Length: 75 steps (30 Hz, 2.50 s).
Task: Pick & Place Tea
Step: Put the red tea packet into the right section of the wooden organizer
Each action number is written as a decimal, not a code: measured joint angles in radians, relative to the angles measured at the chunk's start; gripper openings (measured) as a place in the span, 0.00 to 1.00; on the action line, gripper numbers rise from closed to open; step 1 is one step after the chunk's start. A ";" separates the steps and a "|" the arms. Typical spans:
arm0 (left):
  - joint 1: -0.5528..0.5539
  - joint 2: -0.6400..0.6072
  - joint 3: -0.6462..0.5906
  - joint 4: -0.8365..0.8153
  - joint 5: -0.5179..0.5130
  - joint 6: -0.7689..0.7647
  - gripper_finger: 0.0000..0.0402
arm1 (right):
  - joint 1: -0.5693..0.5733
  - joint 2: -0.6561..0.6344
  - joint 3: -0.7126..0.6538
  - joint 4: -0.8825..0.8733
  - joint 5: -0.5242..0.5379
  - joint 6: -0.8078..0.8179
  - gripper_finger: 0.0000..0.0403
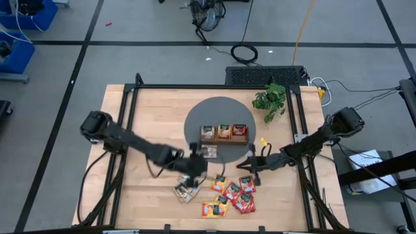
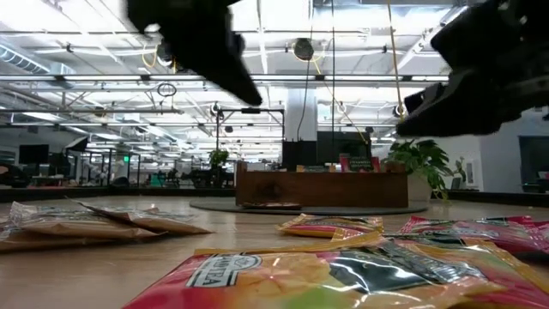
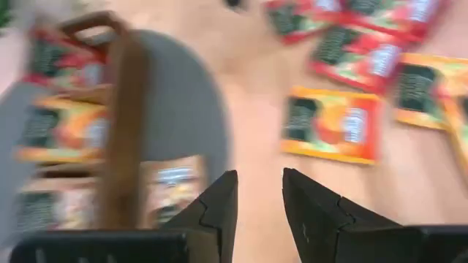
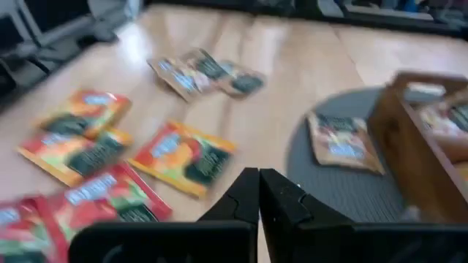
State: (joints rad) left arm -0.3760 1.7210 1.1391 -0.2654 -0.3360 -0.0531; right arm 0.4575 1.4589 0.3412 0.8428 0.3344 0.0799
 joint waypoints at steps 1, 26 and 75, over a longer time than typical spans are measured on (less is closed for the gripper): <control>-0.017 0.000 -0.037 0.081 0.009 0.007 0.29 | 0.006 -0.001 0.000 0.012 0.000 0.000 0.00; -0.065 0.268 0.047 0.497 0.292 -0.046 0.29 | 0.023 -0.059 0.023 -0.223 -0.079 0.225 0.00; -0.012 0.567 0.486 0.116 0.284 -0.096 0.29 | 0.026 -0.058 0.023 -0.364 -0.255 0.934 0.20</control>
State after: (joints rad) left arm -0.3882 2.2884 1.6249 -0.1489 -0.0515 -0.1490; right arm 0.4839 1.4014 0.3641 0.4791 0.0792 1.0138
